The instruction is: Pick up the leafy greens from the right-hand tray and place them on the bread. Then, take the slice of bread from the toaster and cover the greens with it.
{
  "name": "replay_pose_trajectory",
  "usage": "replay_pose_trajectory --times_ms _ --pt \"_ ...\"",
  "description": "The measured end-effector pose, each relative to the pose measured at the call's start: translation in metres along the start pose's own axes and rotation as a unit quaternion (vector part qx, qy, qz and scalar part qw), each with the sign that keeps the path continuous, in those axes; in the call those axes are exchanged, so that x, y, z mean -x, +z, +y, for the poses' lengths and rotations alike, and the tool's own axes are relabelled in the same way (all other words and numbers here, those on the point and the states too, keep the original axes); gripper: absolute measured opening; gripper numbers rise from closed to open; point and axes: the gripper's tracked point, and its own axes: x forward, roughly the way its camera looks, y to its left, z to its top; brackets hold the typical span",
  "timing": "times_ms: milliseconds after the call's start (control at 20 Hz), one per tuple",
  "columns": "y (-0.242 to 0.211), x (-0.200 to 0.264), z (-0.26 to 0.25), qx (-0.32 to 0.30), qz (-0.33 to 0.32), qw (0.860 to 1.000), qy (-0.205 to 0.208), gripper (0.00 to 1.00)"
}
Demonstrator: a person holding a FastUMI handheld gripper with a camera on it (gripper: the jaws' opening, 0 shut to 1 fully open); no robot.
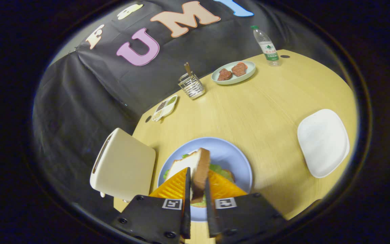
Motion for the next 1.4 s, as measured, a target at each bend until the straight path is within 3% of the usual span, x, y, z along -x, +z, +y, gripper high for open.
replay_pose_trajectory --times_ms 150,400,500,750,1050,1400 --pt "-0.008 0.006 -0.005 0.027 0.012 0.999 -0.019 0.5" --pt "-0.006 0.015 -0.005 0.064 -0.002 0.998 -0.01 0.9" --pt "0.003 0.027 0.001 0.067 -0.019 0.998 0.007 0.99" --pt "0.045 0.071 -0.001 0.1 -0.105 0.988 0.042 1.0" --pt "0.094 0.151 -0.034 0.153 -0.25 0.954 0.057 1.0" --pt "0.125 0.224 -0.091 0.178 -0.351 0.918 0.054 1.0"
